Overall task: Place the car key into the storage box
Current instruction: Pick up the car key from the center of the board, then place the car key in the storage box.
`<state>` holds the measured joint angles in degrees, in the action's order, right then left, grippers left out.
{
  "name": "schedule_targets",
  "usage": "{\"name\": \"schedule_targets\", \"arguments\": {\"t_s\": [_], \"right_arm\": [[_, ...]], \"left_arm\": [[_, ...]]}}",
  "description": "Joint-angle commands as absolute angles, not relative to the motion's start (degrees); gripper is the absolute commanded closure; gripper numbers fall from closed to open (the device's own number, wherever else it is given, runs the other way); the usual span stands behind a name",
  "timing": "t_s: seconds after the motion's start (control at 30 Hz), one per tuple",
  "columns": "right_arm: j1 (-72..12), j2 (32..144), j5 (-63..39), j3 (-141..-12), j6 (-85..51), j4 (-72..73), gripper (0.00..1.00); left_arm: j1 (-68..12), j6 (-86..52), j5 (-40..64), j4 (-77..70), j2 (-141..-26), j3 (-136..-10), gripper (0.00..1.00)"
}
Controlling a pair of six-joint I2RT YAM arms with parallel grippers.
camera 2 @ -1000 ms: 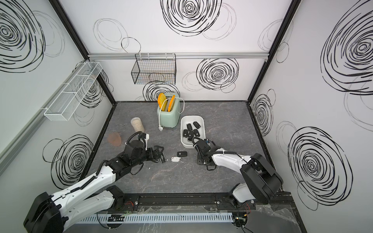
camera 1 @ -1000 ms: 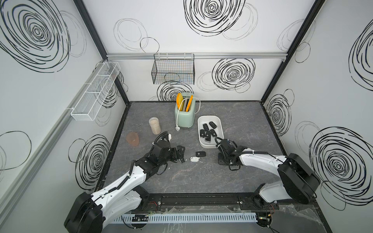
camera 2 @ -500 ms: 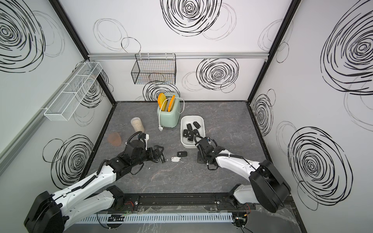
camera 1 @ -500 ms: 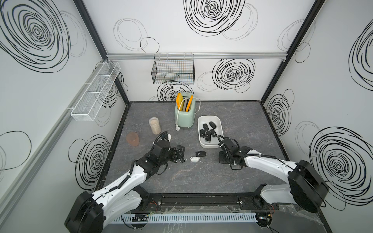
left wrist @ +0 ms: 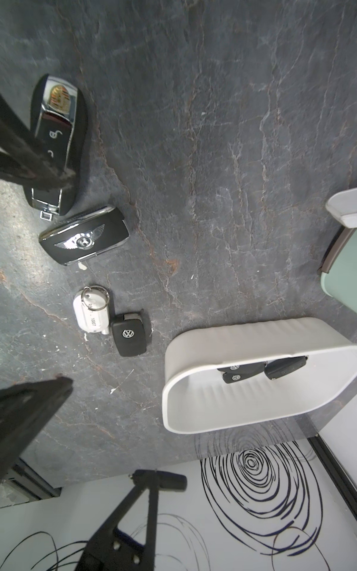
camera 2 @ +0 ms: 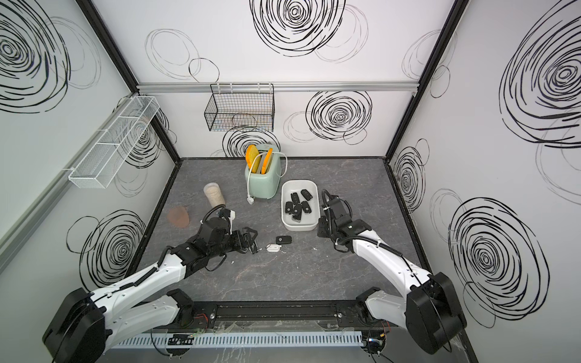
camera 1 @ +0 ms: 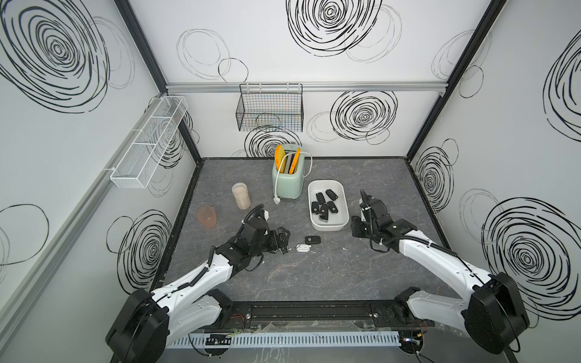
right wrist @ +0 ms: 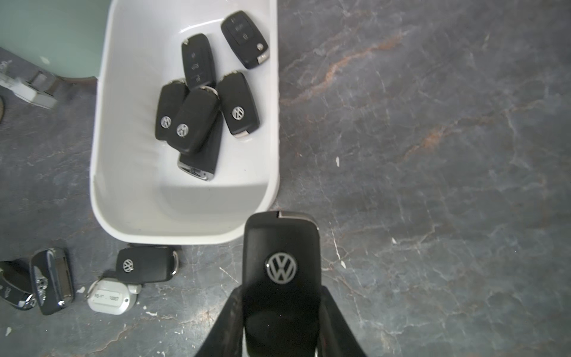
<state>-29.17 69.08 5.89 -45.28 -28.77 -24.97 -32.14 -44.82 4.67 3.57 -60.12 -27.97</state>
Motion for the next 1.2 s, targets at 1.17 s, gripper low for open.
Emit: {"name": "schedule_targets", "arguments": {"t_s": [1.17], "right_arm": [[-28.7, 106.0, 2.4, -69.1, -17.2, -19.0, 0.7]], "left_arm": [[-28.6, -42.9, 4.3, 5.8, -54.2, -26.2, 0.02]]}}
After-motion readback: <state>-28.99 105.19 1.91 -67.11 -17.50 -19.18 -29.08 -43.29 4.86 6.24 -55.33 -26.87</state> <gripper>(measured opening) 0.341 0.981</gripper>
